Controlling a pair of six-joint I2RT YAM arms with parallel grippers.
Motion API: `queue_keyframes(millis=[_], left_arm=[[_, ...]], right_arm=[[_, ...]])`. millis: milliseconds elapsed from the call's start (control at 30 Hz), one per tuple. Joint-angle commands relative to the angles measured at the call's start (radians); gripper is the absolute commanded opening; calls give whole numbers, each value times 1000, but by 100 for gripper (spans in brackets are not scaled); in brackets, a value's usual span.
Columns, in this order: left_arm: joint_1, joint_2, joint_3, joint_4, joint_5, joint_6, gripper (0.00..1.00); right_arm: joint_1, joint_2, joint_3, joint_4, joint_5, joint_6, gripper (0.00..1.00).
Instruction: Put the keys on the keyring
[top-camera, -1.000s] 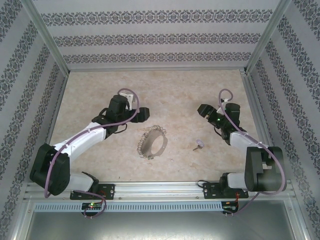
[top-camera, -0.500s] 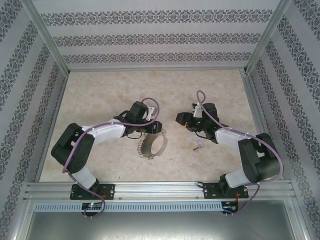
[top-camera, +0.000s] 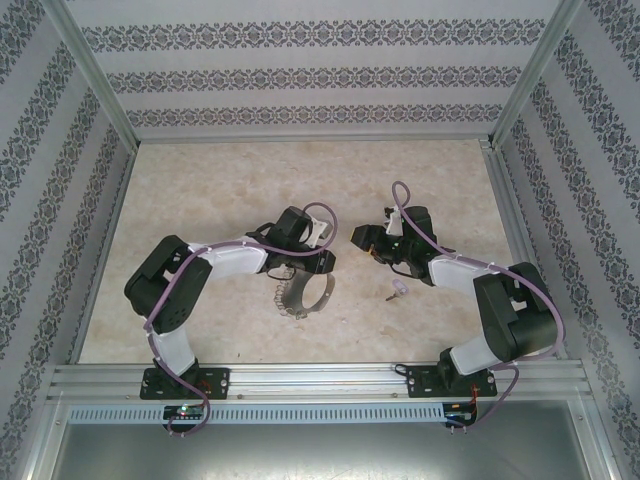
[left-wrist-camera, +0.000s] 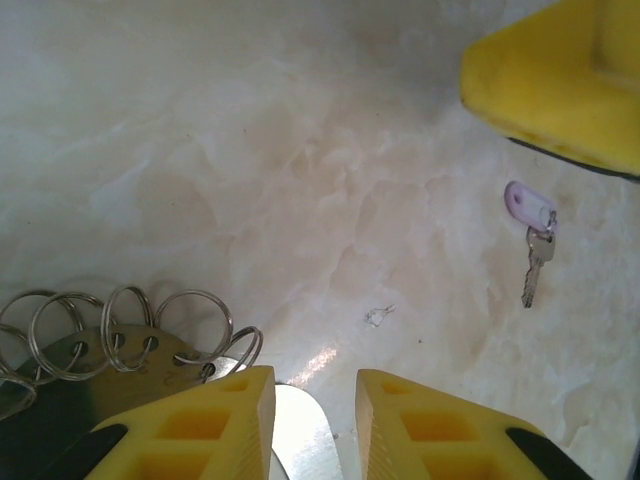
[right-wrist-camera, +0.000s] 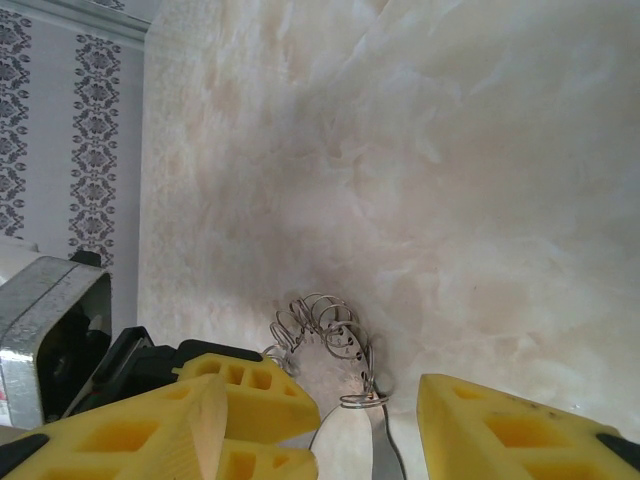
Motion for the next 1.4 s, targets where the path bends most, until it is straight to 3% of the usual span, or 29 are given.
queue_keyframes(millis=[0, 300, 700, 867, 1367], left_arm=[[-11, 8, 3, 34, -16, 35, 27], [-11, -20, -16, 27, -86, 111, 28], [-10, -8, -19, -13, -57, 211, 28], [-10, 7, -20, -14, -22, 222, 28], [-10, 48, -38, 25, -53, 209, 28]], right_arm=[[-3, 6, 29, 1, 13, -11, 53], [-18, -25, 8, -3, 8, -17, 54], [-29, -59, -10, -13, 12, -21, 59], [-32, -61, -10, -17, 12, -24, 60], [-31, -73, -10, -20, 10, -24, 61]])
